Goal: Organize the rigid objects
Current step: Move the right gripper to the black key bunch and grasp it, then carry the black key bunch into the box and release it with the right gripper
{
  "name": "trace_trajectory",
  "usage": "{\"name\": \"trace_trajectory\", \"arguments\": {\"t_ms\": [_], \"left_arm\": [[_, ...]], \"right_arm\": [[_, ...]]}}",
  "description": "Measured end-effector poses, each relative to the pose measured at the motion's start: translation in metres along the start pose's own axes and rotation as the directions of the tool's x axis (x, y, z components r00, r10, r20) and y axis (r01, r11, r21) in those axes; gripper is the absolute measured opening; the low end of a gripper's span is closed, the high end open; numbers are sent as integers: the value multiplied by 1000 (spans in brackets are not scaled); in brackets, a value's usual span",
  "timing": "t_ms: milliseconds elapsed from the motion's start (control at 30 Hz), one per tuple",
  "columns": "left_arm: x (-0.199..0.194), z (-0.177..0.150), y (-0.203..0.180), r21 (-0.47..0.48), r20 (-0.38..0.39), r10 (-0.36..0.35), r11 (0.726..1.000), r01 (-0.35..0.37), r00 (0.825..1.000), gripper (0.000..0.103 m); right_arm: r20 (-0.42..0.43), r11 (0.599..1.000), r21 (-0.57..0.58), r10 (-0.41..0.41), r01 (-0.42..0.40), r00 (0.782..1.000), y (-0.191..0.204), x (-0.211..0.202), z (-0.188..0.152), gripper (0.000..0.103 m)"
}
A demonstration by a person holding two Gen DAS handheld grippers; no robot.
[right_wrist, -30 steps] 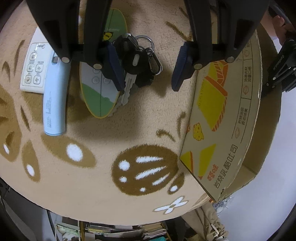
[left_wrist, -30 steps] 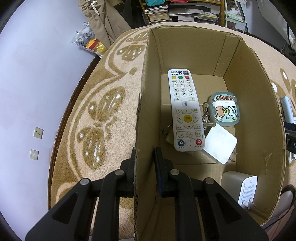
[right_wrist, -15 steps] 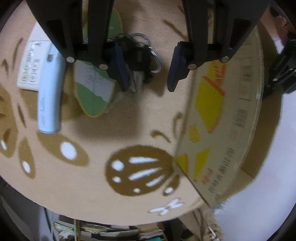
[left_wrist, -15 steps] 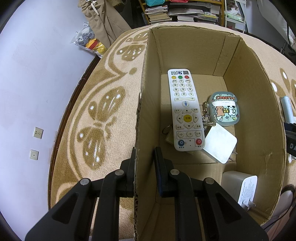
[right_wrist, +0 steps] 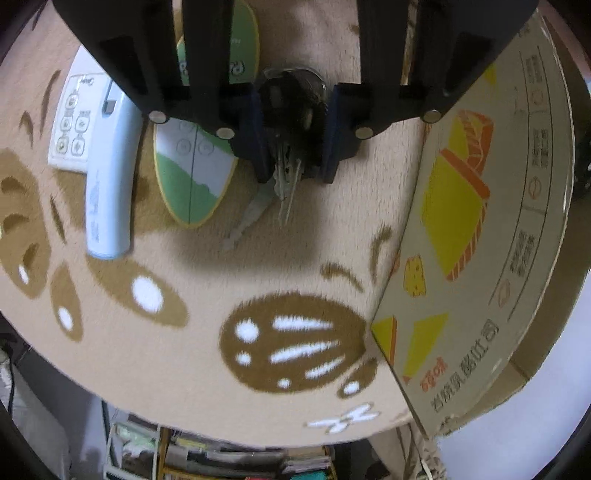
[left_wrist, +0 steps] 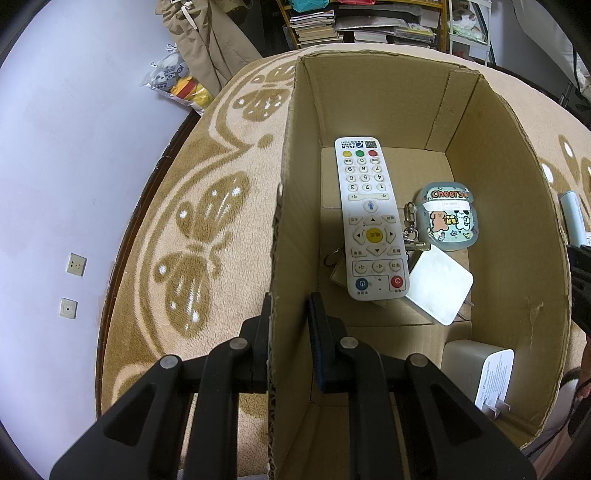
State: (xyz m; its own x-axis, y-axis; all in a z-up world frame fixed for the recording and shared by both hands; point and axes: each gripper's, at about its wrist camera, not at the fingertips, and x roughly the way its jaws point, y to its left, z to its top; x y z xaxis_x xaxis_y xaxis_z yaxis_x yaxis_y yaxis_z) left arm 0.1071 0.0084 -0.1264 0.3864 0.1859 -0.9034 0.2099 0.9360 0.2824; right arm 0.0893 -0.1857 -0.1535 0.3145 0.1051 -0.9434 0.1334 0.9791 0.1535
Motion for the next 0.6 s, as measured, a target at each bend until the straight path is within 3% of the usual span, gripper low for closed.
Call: {"name": "trace_trajectory", "arguments": {"t_ms": [600], "left_arm": [[1, 0, 3, -3, -1, -7, 1000, 7, 1000, 15]], "right_arm": [[203, 999, 34, -4, -3, 979, 4, -20, 21, 28]]}}
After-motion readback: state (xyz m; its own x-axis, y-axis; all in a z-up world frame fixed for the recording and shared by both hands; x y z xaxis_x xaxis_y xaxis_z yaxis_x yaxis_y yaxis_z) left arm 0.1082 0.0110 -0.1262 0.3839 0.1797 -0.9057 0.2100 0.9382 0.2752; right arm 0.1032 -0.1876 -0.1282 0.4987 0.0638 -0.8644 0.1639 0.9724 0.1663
